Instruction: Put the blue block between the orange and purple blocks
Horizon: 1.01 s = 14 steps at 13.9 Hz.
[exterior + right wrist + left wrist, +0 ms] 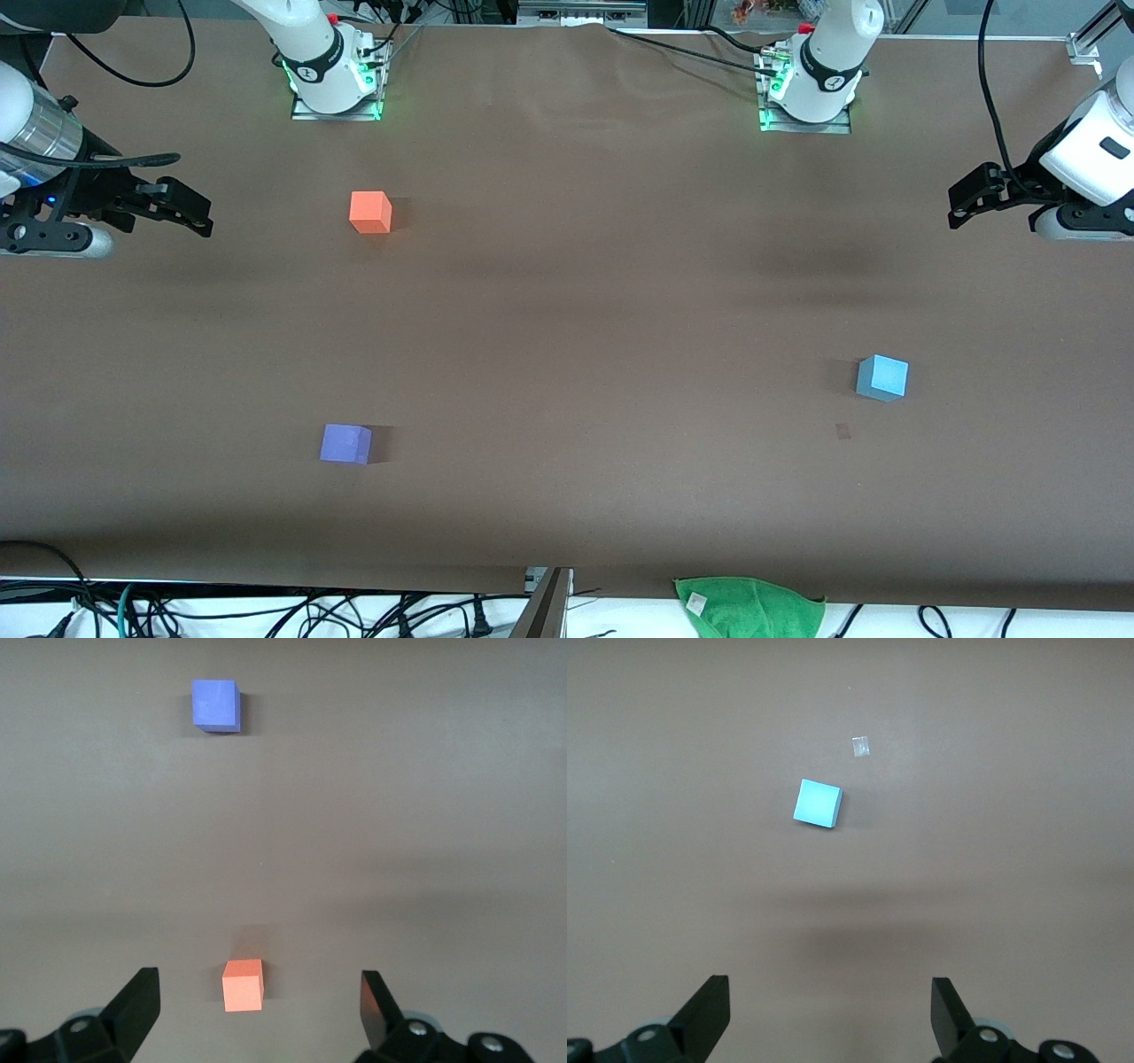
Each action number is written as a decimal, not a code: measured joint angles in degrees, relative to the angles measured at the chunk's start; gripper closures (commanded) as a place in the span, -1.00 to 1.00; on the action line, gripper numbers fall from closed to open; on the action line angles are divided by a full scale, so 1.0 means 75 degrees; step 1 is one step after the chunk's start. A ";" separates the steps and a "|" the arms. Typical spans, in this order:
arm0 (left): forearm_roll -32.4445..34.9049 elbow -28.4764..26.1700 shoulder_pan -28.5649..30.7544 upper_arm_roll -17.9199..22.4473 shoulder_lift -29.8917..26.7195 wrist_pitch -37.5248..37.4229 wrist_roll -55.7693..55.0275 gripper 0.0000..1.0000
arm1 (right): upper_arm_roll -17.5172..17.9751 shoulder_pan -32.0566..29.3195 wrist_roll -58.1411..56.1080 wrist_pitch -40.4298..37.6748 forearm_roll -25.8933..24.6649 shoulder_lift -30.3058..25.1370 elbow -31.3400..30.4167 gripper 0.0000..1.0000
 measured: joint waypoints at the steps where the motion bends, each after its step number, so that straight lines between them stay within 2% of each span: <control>1: 0.0000 -0.0010 0.0026 -0.0012 -0.0001 0.0000 0.0000 -1.00 | 0.0000 0.0000 0.0000 0.0000 0.0000 0.0000 0.0000 -0.99; 9: 0.0000 -0.0081 -0.0007 -0.0186 0.0009 -0.0001 0.0000 -1.00 | 0.0000 0.0001 -0.0001 0.0000 0.0000 0.0000 0.0000 -0.99; 14: 0.0000 -0.0013 0.0058 -0.0184 0.0359 -0.0177 0.0000 -1.00 | 0.0000 0.0001 -0.0001 0.0000 0.0000 0.0000 0.0000 -0.99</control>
